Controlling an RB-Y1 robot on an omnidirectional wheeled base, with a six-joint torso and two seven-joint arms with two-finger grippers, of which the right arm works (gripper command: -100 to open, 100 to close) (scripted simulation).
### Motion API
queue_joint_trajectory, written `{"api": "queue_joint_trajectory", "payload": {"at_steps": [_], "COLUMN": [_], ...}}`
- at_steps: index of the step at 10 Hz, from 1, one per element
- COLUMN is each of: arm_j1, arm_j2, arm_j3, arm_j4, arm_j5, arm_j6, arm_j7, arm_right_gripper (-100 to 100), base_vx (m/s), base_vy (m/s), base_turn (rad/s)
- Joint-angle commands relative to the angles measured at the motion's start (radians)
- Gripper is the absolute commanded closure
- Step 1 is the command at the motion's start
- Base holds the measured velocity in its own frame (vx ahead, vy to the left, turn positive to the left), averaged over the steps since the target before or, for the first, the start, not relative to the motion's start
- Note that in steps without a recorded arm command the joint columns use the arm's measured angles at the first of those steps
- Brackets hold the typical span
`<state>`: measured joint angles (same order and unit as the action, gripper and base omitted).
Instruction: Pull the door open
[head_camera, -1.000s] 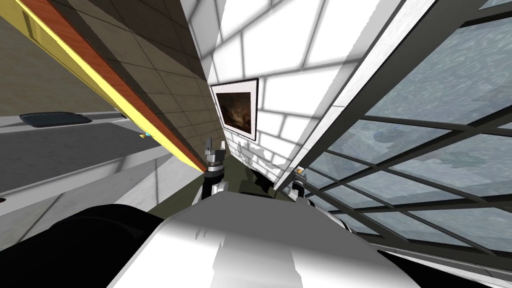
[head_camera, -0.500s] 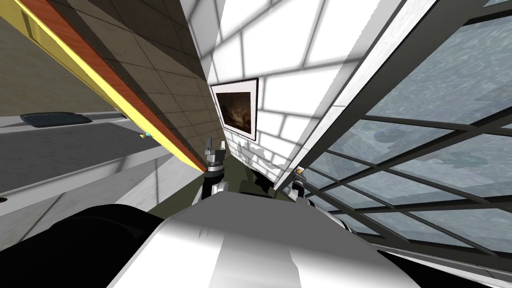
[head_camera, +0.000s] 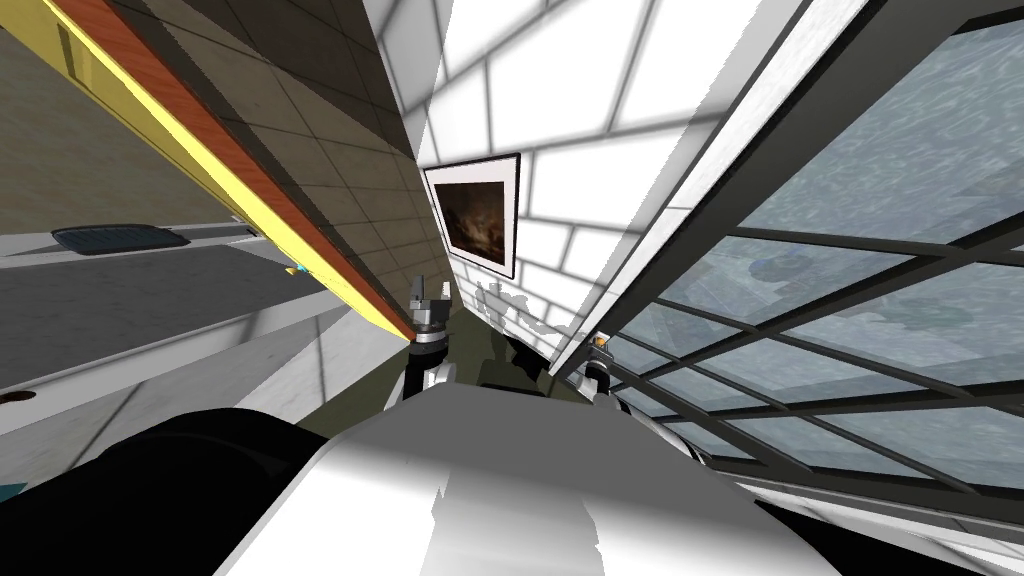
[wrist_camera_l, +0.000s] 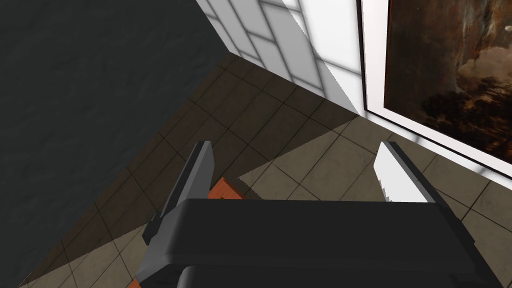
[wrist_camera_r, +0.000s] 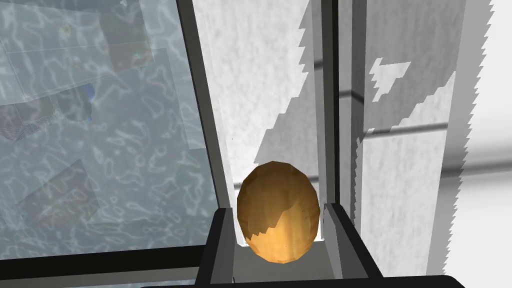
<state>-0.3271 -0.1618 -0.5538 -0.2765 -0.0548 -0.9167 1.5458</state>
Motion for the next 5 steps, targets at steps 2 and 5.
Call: {"api": "queue_joint_trajectory", "payload": {"at_steps": [2, 5], "arm_j1": [0.010, 0.015], "arm_j2": [0.005, 0.004], "arm_j3": [0.006, 0.013], "arm_j4": [-0.025, -0.008], "arm_j5": [-0.005, -0.011], "arm_j6": [0.005, 0.005], "arm_j7": [-0.039, -0.082], "arm_right_gripper": [100, 100], "base_vx": [-0.131, -0.030], "base_vy": [0.067, 0.006], "base_turn": [-0.007, 0.008]}}
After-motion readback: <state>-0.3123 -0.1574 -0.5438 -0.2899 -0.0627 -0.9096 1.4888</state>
